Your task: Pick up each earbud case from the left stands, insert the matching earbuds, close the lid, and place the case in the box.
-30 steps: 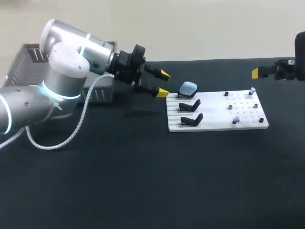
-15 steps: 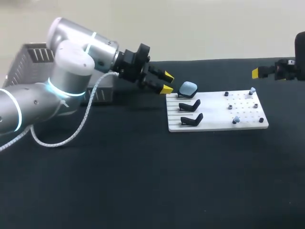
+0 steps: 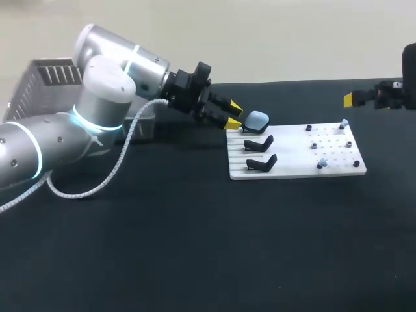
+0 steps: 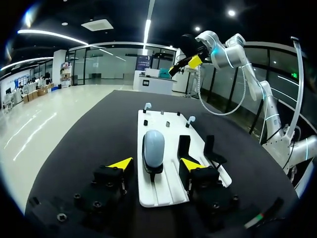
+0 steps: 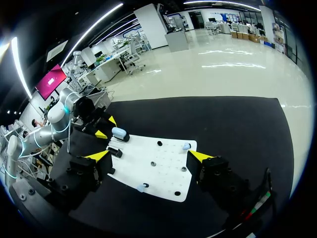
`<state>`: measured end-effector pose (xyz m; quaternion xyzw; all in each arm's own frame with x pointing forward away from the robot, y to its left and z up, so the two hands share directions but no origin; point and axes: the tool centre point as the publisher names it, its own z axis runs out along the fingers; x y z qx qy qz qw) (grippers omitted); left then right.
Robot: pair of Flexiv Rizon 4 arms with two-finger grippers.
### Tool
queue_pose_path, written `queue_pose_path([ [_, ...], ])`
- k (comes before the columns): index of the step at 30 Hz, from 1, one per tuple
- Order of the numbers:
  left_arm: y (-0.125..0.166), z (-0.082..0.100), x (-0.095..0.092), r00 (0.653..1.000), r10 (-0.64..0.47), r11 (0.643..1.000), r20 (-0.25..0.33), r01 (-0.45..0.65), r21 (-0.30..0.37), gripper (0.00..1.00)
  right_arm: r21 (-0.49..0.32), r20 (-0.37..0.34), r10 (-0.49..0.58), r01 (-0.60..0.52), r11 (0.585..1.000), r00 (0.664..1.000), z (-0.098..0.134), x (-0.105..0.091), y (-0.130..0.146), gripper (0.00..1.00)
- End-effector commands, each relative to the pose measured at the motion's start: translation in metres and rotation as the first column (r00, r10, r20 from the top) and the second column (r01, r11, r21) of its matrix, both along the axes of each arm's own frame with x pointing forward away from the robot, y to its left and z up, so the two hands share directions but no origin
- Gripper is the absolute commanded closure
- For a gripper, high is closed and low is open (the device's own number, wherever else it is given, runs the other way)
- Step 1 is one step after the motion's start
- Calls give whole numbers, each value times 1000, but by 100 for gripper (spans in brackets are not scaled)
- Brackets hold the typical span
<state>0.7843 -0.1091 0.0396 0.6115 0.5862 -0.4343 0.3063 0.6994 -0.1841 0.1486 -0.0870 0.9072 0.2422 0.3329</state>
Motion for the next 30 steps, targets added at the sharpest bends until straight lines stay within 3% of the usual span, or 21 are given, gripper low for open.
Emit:
queue_pose_path([
  [1, -4, 0, 4, 1000, -9, 1000, -3, 9, 11, 36, -2, 0, -1, 1, 1000, 1000, 1, -1, 0, 0],
  [17, -14, -2, 2, 999, -36, 999, 2, 36, 30, 38, -2, 0, -1, 1, 1000, 1000, 1, -1, 0, 0],
  [30, -14, -2, 0, 1000, 2, 998, 15, -3, 66, 51, -2, 0, -1, 1, 1000, 1000, 1, -1, 0, 0],
])
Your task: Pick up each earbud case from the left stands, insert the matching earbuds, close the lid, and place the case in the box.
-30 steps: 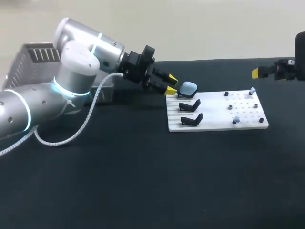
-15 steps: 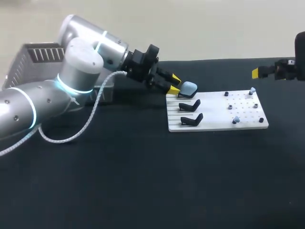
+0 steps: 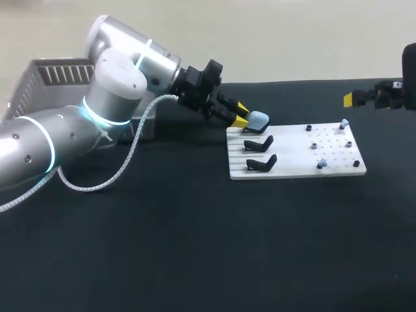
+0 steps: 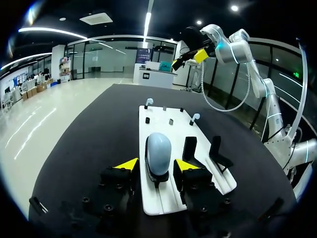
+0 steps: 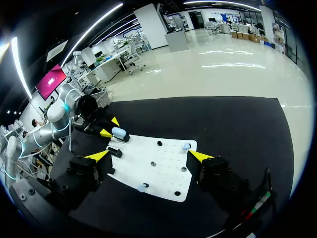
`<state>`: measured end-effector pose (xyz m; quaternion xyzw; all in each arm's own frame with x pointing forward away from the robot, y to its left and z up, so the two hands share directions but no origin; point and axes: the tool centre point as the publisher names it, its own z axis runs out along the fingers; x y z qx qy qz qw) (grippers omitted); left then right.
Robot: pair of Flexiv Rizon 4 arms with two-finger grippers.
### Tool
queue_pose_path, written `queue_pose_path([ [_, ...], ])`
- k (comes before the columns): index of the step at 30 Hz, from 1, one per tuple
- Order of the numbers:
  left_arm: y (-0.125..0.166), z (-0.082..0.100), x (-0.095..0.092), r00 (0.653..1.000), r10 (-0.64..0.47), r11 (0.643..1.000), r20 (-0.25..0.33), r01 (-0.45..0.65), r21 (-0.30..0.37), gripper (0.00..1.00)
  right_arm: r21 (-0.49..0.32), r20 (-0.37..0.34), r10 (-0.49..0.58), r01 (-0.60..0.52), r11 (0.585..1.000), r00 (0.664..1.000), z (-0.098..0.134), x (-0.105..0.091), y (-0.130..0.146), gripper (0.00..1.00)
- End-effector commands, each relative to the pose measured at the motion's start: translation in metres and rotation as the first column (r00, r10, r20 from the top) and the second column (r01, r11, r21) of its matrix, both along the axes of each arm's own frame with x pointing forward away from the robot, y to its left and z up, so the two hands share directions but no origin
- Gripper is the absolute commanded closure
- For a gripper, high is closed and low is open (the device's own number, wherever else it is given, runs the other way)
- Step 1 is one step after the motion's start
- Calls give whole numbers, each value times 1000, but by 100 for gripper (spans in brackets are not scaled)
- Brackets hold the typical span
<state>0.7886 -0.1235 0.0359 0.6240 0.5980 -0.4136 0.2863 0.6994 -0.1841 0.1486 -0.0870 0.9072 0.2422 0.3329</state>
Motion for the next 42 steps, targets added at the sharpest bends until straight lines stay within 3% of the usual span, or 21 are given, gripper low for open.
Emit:
queue_pose_path([
  [1, 1, 2, -5, 1000, 6, 1000, 11, -6, -1, 50, -2, 0, -1, 1, 1000, 1000, 1, -1, 0, 0],
  [15, -2, 1, -12, 999, 9, 1000, 33, -10, 9, 45, -2, 0, -1, 1, 1000, 1000, 1, -1, 0, 0],
  [31, -6, -2, -15, 999, 16, 1000, 51, -15, -5, 47, -2, 0, -1, 1, 1000, 1000, 1, -1, 0, 0],
  [37, -5, -5, -14, 998, 34, 999, 57, -34, -4, 40, -2, 0, -1, 1, 1000, 1000, 1, -1, 0, 0],
  [42, -6, -4, -12, 997, 33, 999, 64, -33, -4, 42, -2, 0, -1, 1, 1000, 1000, 1, -1, 0, 0],
])
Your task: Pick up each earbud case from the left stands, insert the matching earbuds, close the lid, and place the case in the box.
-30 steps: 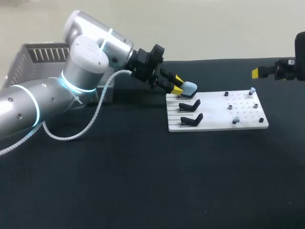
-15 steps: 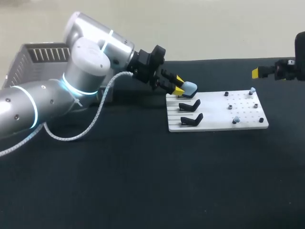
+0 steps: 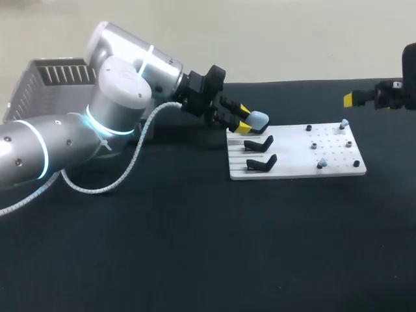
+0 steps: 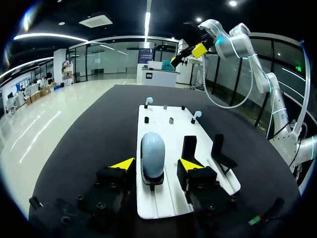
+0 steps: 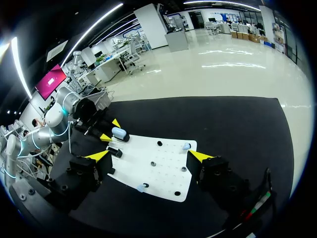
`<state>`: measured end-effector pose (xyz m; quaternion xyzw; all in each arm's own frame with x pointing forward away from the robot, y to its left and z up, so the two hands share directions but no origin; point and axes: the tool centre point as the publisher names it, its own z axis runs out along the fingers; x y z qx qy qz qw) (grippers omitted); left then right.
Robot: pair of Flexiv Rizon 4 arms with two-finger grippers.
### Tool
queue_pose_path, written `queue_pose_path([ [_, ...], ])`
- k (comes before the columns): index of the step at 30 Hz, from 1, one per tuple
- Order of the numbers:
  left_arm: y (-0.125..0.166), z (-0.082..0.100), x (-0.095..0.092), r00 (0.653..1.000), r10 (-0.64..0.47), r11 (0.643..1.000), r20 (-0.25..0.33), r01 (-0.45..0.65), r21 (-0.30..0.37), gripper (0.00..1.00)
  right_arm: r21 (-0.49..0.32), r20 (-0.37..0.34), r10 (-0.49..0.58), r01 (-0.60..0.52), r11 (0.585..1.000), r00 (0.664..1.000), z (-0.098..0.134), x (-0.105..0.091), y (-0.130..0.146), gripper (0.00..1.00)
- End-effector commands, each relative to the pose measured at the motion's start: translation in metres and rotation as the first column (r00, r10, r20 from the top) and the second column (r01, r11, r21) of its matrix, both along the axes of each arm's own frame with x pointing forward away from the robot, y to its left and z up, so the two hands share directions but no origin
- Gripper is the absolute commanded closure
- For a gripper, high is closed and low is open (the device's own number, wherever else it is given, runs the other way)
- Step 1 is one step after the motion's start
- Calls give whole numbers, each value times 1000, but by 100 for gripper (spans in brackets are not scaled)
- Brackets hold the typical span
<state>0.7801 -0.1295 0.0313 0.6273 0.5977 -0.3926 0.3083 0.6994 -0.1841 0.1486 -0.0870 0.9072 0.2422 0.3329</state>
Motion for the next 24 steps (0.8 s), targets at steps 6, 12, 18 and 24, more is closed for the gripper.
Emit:
queue_pose_path([
  [6, -2, -2, -1, 1000, 5, 1000, 11, -5, -3, 45, -2, 0, -1, 1, 1000, 1000, 1, -1, 0, 0],
  [12, -5, -4, 2, 1000, 4, 1000, 12, -4, -1, 48, -2, 0, -1, 1, 1000, 1000, 1, -1, 0, 0],
  [18, -7, -4, 5, 1000, 0, 1000, 12, 0, 2, 49, -2, 0, -1, 1, 1000, 1000, 1, -1, 0, 0],
  [24, -10, -4, 7, 1000, -7, 1000, 13, 7, 2, 50, -2, 0, -1, 1, 1000, 1000, 1, -1, 0, 0],
])
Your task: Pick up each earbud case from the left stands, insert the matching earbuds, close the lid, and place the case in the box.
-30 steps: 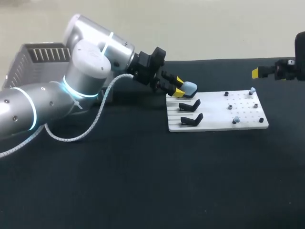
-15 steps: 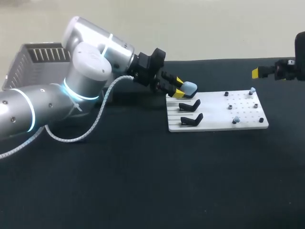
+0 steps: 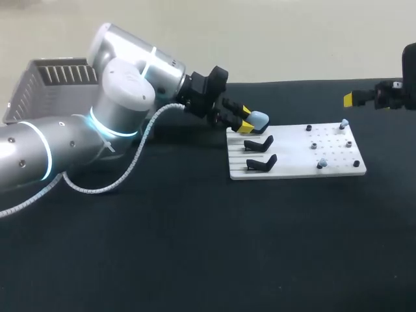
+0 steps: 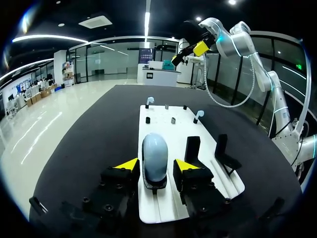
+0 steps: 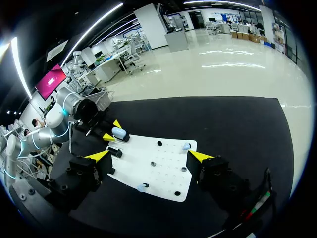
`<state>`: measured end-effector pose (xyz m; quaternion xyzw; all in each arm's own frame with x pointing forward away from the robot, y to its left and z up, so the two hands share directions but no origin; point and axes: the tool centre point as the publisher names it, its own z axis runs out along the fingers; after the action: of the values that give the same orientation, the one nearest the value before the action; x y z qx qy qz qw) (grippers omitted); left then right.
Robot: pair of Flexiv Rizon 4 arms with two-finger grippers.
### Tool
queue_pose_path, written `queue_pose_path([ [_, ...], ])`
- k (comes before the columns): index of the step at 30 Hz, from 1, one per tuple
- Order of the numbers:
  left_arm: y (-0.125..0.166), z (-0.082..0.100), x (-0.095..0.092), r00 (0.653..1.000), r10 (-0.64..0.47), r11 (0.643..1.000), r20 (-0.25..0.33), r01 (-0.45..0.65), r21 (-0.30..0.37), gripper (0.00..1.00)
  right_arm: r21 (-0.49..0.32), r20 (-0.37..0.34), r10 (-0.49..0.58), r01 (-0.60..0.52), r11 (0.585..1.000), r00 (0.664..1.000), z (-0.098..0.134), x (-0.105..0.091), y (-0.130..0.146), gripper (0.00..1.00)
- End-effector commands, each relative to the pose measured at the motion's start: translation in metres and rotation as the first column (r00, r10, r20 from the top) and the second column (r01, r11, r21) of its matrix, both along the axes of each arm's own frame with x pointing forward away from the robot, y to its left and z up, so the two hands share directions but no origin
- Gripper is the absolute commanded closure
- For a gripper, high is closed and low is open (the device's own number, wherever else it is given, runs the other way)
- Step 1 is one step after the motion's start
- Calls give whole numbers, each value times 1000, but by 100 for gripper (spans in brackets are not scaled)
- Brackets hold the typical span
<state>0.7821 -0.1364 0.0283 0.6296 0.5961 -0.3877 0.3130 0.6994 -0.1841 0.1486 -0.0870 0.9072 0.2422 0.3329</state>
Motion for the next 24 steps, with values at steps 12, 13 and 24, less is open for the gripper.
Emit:
queue_pose_path([
  [12, -6, -3, 6, 1000, -12, 1000, -1, 12, 7, 68, -2, 0, -1, 1, 1000, 1000, 1, -1, 0, 0],
  [13, -6, -3, 6, 1000, -11, 1000, 0, 11, 7, 73, -2, 0, -1, 1, 1000, 1000, 1, -1, 0, 0],
  [24, -3, 2, 0, 1000, -15, 1000, 14, 15, 4, 100, -2, 0, -1, 1, 1000, 1000, 1, -1, 0, 0],
])
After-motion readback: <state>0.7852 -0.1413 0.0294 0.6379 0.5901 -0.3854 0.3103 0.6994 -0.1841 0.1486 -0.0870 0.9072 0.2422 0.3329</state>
